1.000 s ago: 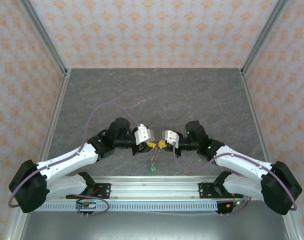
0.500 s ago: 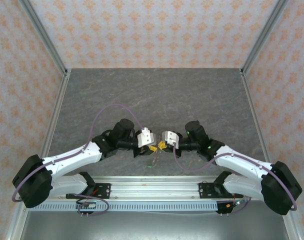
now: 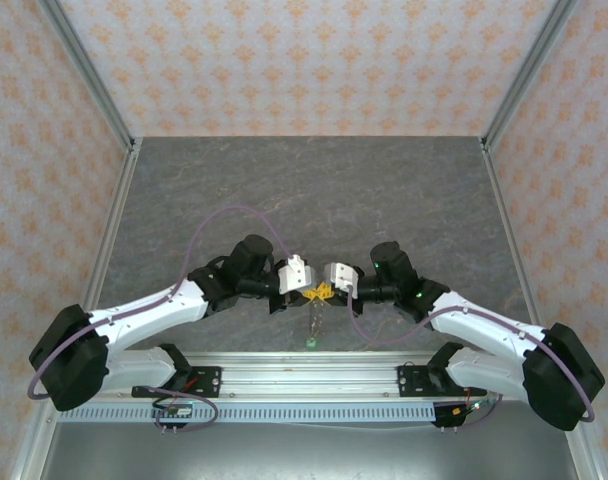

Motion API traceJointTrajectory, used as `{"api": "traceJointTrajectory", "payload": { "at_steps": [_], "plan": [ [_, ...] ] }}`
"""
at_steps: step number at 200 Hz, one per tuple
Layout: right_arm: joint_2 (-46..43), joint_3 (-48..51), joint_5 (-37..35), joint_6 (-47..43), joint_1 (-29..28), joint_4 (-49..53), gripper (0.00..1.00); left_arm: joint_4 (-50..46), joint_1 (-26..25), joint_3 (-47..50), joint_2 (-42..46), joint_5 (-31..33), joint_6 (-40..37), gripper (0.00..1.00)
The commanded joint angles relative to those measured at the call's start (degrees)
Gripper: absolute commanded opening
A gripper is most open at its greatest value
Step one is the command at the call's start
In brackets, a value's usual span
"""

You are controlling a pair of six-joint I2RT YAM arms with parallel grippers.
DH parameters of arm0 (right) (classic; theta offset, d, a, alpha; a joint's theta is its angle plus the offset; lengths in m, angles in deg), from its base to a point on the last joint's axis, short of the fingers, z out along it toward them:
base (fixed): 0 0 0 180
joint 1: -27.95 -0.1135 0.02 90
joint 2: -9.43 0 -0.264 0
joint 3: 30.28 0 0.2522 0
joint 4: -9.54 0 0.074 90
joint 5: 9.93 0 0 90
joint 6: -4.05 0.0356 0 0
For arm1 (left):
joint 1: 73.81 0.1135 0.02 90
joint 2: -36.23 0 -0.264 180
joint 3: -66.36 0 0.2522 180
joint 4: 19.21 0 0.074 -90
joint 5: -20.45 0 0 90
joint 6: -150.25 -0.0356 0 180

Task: Put the keys on the keyring

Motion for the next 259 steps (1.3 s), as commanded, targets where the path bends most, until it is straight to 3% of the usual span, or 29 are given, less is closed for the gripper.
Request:
{"api": "traceJointTrajectory", "payload": {
  "at_steps": [1,25,81,128,235,259],
  "plan": [
    [-1.5,0.3,2.7,1.2,0.2,-4.1,0.0,-1.0,-0.6,-1.6,-1.2,-1.1,-1.3,0.12],
    [-1.4,0.3,2.3,1.6,0.2,-4.2,0.0,-2.0,-0.9,-2.1,-1.6,-1.2,-1.9,0.0],
    [-3.7,3.1,-5.2,0.3,0.2,-2.2,0.09,0.6,-0.9,-0.3,0.4,1.5,-1.2,0.0],
    [-4.3,5.3,-5.3,2.1,0.2,-6.3,0.11,2.1,-0.9,0.1,1.0,0.7,-0.3,0.0],
    [-4.3,5.9,-3.6,4.9,0.2,-10.3,0.0,1.8,-0.9,-0.3,0.3,0.6,0.6,0.0],
    [-4.4,5.8,-3.7,5.1,0.2,-10.3,0.0,0.4,-0.9,-0.8,-0.1,1.4,-0.5,0.05]
  ]
}}
